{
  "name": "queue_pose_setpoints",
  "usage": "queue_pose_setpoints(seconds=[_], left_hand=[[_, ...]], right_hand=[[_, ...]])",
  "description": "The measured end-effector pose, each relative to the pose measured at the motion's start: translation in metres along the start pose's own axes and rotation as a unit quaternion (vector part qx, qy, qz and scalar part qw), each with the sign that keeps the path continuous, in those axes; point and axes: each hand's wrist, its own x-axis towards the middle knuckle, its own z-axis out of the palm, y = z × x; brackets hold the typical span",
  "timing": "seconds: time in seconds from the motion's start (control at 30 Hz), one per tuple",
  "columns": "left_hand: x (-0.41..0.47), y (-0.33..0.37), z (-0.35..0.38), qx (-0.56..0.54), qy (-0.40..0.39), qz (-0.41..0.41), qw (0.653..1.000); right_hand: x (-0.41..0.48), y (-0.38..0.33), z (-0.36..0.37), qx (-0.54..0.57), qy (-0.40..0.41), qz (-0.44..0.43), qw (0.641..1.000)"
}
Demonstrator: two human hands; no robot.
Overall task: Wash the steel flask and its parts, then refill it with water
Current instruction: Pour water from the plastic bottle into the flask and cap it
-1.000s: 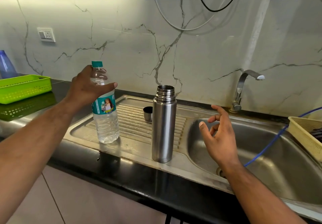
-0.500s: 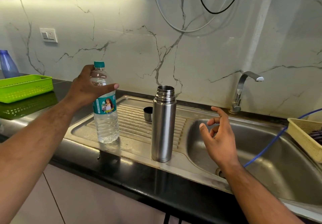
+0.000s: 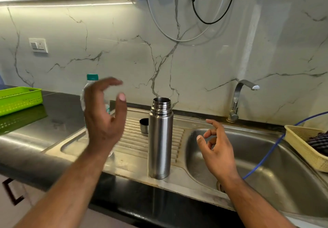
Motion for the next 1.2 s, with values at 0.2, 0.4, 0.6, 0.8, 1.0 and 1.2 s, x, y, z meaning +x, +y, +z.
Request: queue_pose_setpoints(seconds=[0.2,0.4,0.6,0.8,1.0,1.2], left_hand=[[-0.062,0.006,0.044,-0.216,-0.126,-0.203,0.947],[-0.084,-0.007,0.046,-0.265,-0.204,-0.271,0.903],[-0.091,-0.014,0.046,-0.278,-0.263,-0.272,0.883],[-0.09,-0.014,0.048,-0.267,-0.313,-0.288,0.864],[-0.085,-0.005,0.045,-0.244,-0.335,-0.301,0.859],[-0.087,0.0,0.045,-0.23,-0.32,-0.318,0.862]], right_hand=[[0.045,-0.014,0.008,-0.084,-0.197,0.026,0.976],[0.104,0.003,0.073,-0.179,-0.301,0.035,0.936],[0.148,0.075,0.164,-0.183,-0.36,0.043,0.914],[0.116,0.036,0.152,-0.085,-0.275,0.078,0.954],[0.12,-0.004,0.109,-0.1,-0.235,0.039,0.966],[0.135,-0.066,0.015,-0.041,-0.221,-0.007,0.975]])
